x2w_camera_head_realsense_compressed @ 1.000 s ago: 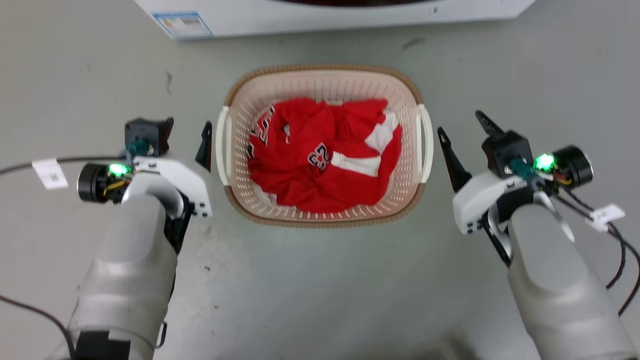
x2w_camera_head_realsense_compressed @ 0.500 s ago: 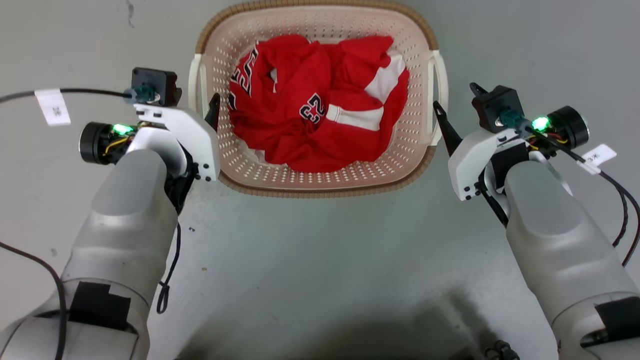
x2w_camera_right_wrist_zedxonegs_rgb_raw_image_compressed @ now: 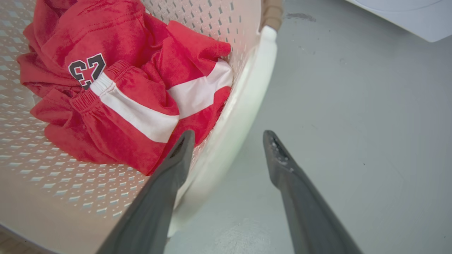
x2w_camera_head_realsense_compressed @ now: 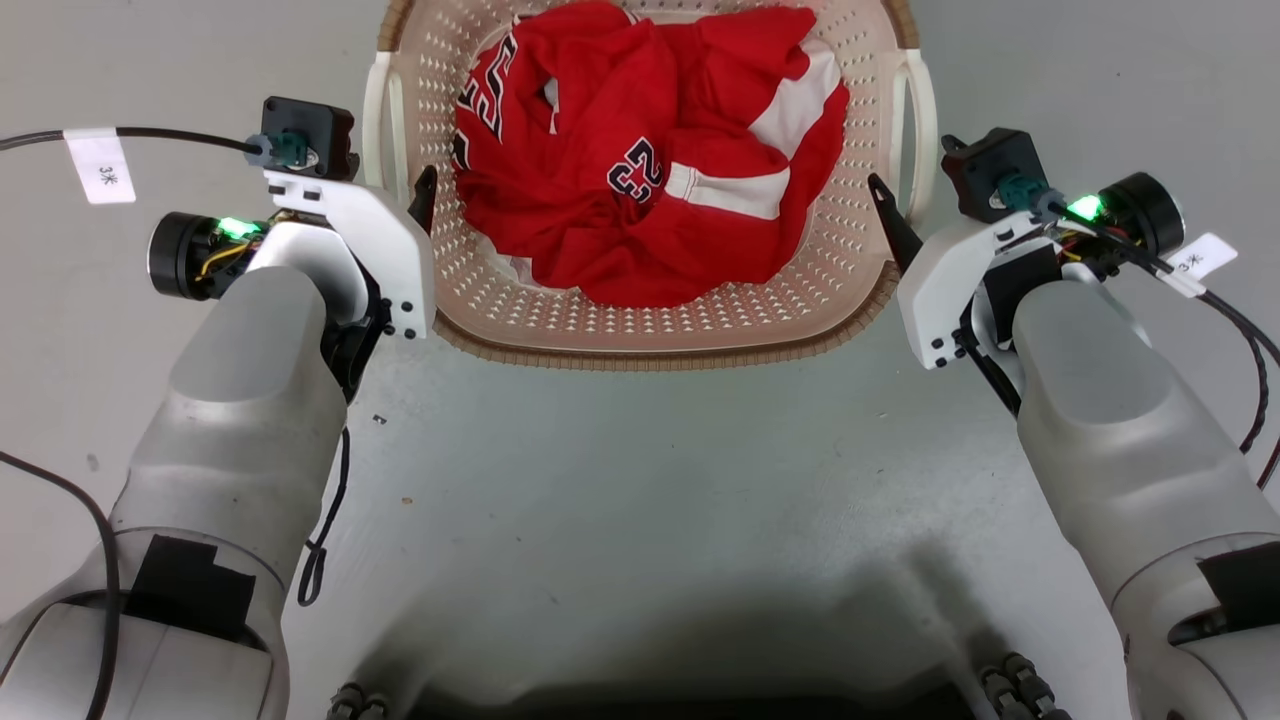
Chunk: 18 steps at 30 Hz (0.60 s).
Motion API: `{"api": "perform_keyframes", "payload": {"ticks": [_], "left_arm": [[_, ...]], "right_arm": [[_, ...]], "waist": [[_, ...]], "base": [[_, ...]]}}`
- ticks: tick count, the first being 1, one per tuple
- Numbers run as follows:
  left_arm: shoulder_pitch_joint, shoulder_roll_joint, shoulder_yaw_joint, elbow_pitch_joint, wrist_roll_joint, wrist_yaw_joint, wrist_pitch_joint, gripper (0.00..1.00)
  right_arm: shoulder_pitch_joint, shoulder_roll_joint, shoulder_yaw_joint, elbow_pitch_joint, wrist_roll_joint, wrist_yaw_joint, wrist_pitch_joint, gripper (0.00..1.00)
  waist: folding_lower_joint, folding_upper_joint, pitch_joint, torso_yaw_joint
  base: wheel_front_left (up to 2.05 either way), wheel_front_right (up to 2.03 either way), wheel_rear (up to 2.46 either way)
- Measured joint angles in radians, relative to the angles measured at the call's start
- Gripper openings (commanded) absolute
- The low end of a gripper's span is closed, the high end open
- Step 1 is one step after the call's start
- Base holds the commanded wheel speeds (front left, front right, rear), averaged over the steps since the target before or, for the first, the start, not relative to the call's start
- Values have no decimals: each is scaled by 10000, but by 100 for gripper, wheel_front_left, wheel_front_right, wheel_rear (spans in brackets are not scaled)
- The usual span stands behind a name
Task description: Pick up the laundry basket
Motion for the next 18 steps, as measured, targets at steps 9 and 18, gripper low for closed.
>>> {"api": "perform_keyframes", "payload": {"ticks": [9, 18], "left_arm": [[-172, -150, -941, 23, -696, -19, 477, 0], [-147, -205, -1507, 48, -1292, -15, 562, 0]], "right_arm": [[-256, 104, 17, 305, -96, 2, 224, 0], [-239, 109, 73, 424, 90, 2, 355, 0]], "waist": [[-1, 0, 247, 89], [-1, 0, -51, 139]], "base": [[0, 0, 0], [0, 0, 0]]}}
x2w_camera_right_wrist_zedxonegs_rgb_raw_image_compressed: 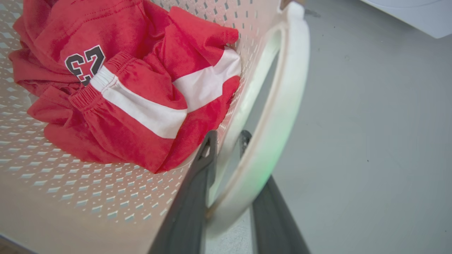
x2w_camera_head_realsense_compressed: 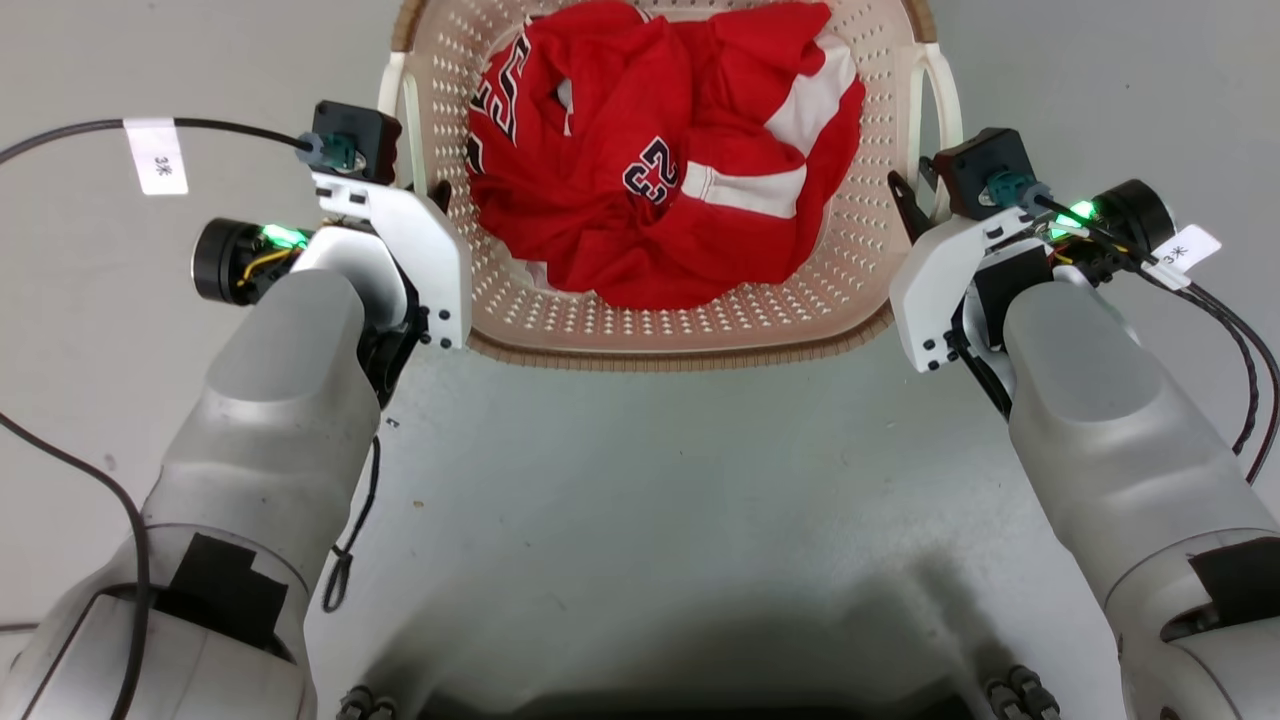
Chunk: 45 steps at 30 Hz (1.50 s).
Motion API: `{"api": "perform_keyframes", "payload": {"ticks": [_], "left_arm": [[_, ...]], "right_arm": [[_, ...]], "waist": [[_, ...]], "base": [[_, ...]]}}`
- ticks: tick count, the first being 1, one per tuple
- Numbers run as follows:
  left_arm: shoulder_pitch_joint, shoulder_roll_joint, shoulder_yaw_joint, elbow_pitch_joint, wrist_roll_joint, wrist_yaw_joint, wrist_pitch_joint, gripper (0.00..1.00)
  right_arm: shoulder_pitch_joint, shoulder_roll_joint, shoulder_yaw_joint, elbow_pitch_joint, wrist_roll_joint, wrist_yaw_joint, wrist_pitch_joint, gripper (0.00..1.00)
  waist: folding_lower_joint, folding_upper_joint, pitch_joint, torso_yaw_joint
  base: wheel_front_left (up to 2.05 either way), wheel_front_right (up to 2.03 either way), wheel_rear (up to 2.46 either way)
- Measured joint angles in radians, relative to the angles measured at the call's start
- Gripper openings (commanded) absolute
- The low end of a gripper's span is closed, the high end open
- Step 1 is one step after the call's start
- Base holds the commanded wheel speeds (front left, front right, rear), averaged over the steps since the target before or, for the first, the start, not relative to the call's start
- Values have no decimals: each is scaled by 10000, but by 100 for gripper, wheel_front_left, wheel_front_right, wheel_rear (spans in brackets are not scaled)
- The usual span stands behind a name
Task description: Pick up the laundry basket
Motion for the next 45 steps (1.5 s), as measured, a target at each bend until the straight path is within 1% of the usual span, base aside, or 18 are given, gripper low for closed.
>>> {"api": "perform_keyframes", "payload": {"ticks": [7, 17, 29, 35, 45], "left_arm": [[382, -19, -410, 2, -587, 4, 207, 0], [1223, 6, -1035, -119, -1488, 29, 606, 0], [2580, 192, -1751, -291, -2608, 29, 1313, 0], [3258, 309, -2121, -441, -3152, 29, 1789, 0], [4045, 420, -2698, -497, -3747, 29, 2059, 0]], "right_arm": [[273, -23, 510, 69, 508, -2, 280, 0], [924, -52, 1783, 94, 1814, -2, 938, 0], [2114, -56, 3597, -21, 3597, -2, 1850, 0], [2724, -56, 4445, -159, 4498, -2, 2483, 0], [3404, -63, 5561, -230, 5565, -4, 3007, 0]], "waist": [[0, 0, -678, 64], [-1, 0, -1997, 101], [-1, 1, -3957, -9], [-2, 1, -5011, -102], [-3, 0, -6508, -175]], "base": [[0, 0, 0], [0, 0, 0], [0, 0, 0], [0, 0, 0], [0, 0, 0]]}}
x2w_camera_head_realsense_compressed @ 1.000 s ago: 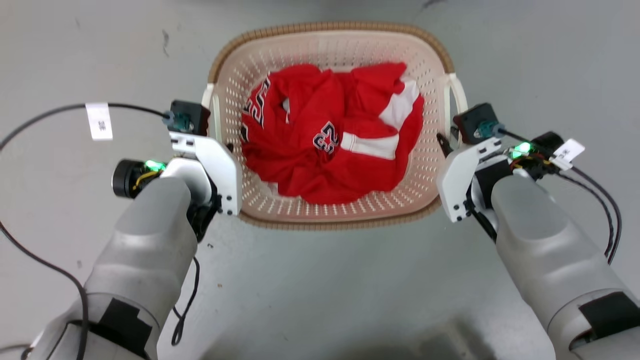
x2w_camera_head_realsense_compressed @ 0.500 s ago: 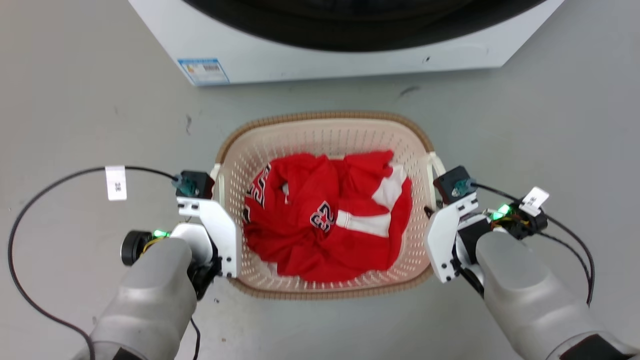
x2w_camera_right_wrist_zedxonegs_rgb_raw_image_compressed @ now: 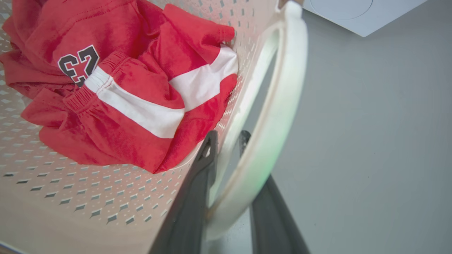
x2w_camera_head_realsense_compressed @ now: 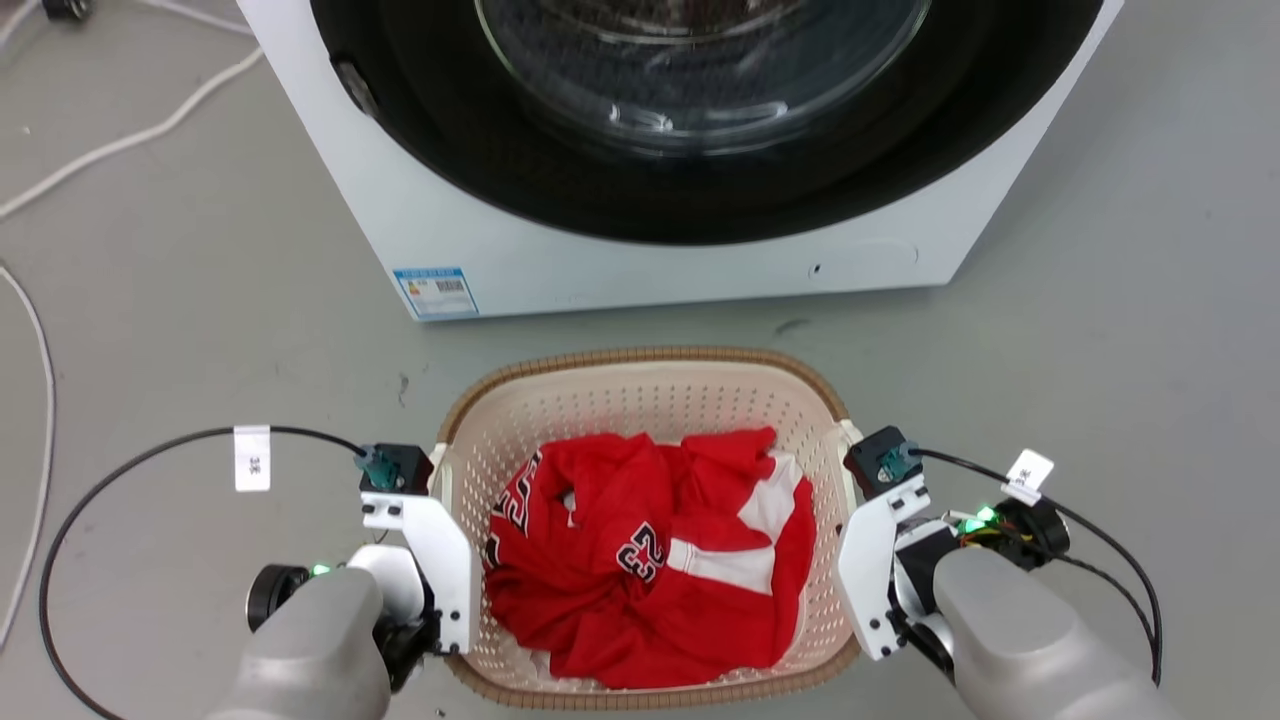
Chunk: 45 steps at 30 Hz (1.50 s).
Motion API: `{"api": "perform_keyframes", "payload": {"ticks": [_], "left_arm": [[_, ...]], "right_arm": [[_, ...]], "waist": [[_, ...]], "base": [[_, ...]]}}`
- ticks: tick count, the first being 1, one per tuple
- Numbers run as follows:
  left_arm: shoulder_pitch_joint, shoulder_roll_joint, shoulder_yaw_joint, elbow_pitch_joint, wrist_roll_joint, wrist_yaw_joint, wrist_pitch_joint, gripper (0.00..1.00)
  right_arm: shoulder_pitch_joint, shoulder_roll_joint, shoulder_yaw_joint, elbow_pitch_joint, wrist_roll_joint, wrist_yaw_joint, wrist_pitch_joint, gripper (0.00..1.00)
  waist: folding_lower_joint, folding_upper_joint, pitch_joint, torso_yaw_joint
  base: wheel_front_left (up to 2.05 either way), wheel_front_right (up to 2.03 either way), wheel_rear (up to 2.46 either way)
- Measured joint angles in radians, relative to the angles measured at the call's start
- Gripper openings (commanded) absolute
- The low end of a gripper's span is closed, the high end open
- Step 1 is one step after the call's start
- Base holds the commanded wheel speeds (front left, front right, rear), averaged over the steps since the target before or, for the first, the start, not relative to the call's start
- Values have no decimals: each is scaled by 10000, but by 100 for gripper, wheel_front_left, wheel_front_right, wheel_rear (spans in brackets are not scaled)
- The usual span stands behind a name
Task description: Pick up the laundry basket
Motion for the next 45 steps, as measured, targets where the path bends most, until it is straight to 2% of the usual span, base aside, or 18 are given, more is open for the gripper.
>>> {"api": "perform_keyframes", "payload": {"ticks": [9, 19, 30, 45], "left_arm": [[765, -21, -447, 100, -500, 0, 125, 0], [1348, -138, -769, 232, -855, 0, 90, 0], [1667, -215, -1030, 351, -1133, 0, -46, 0], [1683, -268, -1319, 414, -1465, 0, -146, 0]], "right_arm": [[719, -2, 844, 33, 819, -2, 288, 0], [1304, -31, 1386, 128, 1482, -4, 439, 0], [1620, -58, 1801, 199, 2010, -2, 512, 0], [1627, -128, 2257, 261, 2401, -2, 568, 0]], "waist": [[0, 0, -1260, -41], [0, 1, -2188, -46], [1, 0, -2597, -51], [2, 0, -2577, -66]], "base": [[0, 0, 0], [0, 0, 0], [0, 0, 0], [0, 0, 0]]}}
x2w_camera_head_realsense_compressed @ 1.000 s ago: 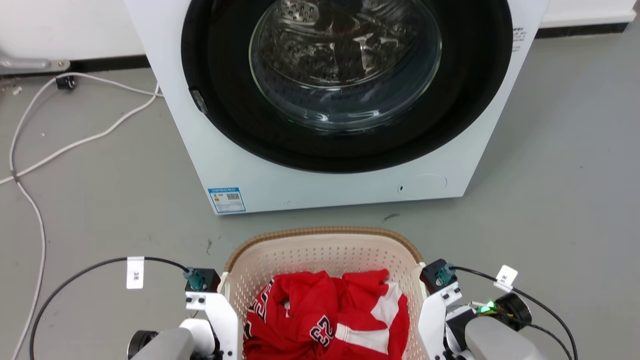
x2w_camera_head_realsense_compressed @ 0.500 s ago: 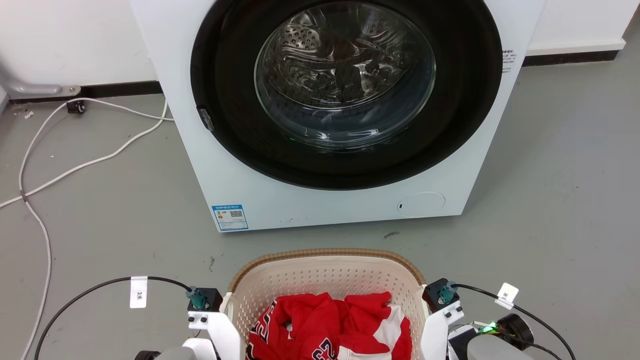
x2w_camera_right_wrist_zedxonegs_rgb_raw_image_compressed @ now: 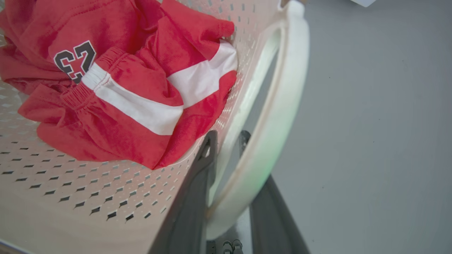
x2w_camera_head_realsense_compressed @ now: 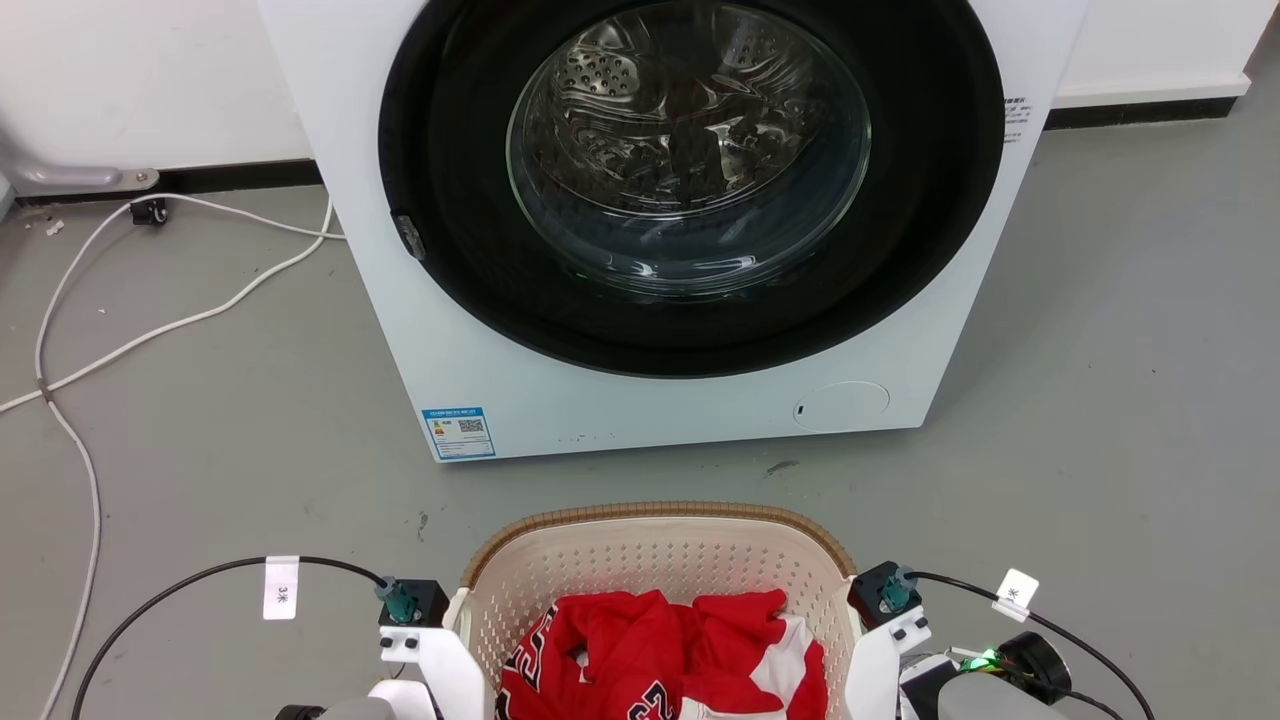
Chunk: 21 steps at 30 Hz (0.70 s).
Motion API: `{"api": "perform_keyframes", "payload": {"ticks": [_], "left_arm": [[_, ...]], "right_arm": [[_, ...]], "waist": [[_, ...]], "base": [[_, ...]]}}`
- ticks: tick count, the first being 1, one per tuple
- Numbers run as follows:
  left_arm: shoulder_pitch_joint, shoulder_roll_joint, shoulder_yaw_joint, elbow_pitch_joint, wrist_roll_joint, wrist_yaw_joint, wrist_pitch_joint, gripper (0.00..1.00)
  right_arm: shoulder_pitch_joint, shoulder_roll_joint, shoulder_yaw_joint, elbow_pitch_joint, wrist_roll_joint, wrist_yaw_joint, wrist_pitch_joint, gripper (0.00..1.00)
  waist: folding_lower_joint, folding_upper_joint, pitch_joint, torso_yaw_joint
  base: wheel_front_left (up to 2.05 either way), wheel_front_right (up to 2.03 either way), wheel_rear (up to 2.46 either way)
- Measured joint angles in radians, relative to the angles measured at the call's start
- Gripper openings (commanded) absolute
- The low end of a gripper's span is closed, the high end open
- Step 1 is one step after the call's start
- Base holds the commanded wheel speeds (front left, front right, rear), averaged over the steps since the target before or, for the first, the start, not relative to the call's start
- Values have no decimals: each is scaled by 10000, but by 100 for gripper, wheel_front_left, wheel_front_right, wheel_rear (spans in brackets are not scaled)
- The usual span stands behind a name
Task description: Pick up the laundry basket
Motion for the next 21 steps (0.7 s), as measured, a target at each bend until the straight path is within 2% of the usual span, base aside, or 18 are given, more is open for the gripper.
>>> {"api": "perform_keyframes", "payload": {"ticks": [21], "left_arm": [[-7, 31, -437, 17, -431, 0, -82, 0]], "right_arm": [[-19, -52, 426, 38, 449, 0, 2, 0]], "waist": [[0, 0, 7, 18]], "base": [[0, 0, 0]]}}
